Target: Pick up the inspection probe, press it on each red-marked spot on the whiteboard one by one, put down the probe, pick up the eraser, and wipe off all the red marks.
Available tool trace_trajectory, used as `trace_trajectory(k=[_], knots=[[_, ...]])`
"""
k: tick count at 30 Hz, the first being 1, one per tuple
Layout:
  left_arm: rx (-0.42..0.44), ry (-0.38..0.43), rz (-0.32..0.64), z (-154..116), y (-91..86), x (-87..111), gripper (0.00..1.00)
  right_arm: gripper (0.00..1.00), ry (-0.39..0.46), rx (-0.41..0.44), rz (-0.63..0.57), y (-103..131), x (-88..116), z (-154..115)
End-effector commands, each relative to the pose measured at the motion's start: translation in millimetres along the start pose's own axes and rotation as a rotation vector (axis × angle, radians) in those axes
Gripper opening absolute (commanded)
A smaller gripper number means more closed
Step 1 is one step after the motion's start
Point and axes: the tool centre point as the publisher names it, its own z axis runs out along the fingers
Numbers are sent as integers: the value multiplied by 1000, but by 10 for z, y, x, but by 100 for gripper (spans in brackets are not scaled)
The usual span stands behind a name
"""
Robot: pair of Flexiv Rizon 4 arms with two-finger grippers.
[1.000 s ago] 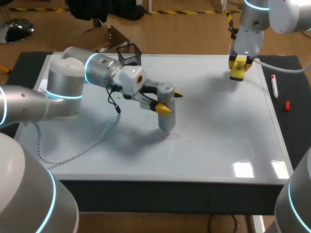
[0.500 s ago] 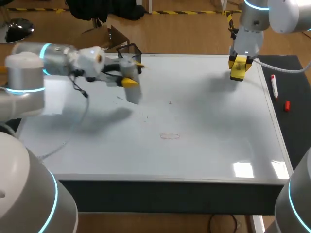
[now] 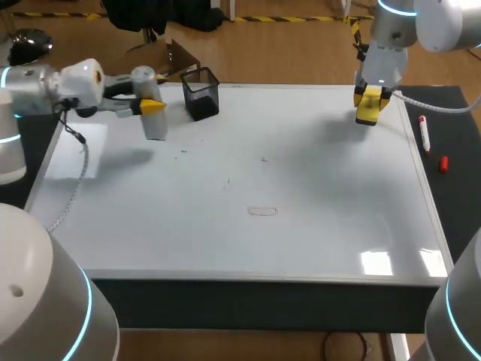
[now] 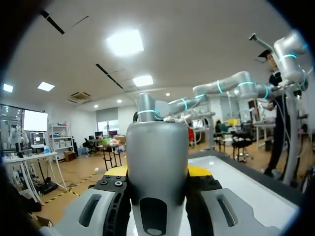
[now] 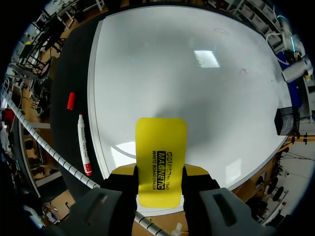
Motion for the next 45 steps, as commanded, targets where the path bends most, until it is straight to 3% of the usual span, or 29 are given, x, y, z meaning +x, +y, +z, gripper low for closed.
trace_trajectory(k=[1, 10, 22, 30, 39, 45], knots=[[8, -24, 3, -276, 4, -91, 0, 0, 4, -1, -3, -12, 0, -10], [28, -29, 5, -430, 14, -229, 0, 0, 4, -1, -3, -12, 0, -10], [28, -29, 5, -430, 14, -229, 0, 0, 4, -1, -3, -12, 0, -10], [28, -29, 5, -430, 14, -229, 0, 0, 17, -19, -94, 584, -292, 99], [28, -29, 5, -430, 14, -229, 0, 0, 14, -11, -185, 1167, -524, -18], [28, -29, 5, -430, 14, -229, 0, 0, 18, 7, -244, 1539, -805, -98]])
